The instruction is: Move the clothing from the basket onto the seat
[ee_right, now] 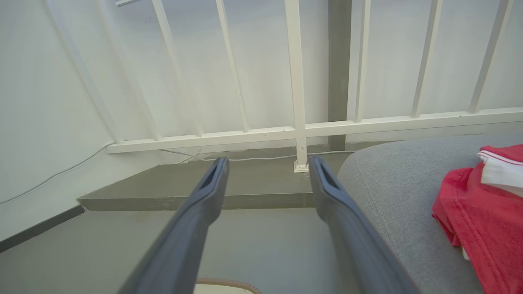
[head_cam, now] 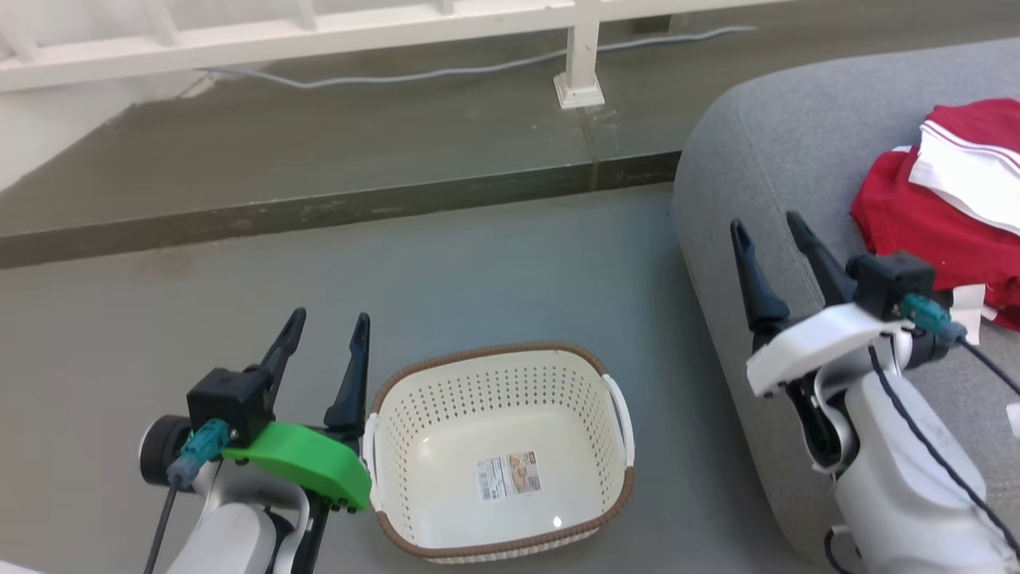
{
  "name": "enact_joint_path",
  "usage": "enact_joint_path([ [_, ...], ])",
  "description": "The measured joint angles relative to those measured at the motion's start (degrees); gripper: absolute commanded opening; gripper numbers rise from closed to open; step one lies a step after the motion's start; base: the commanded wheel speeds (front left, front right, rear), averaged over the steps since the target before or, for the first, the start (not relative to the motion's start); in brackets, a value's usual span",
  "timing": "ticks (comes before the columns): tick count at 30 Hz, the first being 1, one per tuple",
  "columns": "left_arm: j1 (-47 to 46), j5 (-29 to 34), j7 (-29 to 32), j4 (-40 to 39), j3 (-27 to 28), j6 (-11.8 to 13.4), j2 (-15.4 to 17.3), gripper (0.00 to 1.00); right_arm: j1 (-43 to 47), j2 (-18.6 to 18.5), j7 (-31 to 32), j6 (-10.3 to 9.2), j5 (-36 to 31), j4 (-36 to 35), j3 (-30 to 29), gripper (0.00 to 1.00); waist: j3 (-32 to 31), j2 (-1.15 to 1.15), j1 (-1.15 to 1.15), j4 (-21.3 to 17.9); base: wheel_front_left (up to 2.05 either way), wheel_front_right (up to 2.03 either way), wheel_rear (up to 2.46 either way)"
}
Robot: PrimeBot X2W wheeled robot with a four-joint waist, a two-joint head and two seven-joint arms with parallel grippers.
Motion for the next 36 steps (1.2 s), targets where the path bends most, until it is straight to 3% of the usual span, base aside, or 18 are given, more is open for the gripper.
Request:
enact_joint_path([
  [18,6.1,-0.2,-0.9,0.3,4.1,0.6,0.1,1.0,9.7,0.2,0.0,-2.22,-0.2,-4.3,0.5,1.0,-2.7,0.0,0.0,0.6,0.0,0.0,0.0],
  [36,8.7,0.9,-0.9,0.2,5.8,1.0,-0.2,1.0,13.1,0.2,1.4,-4.14,-0.3,-9.1,0.6,1.0,-2.9,0.0,0.0,0.5,0.0,0.0,0.0],
])
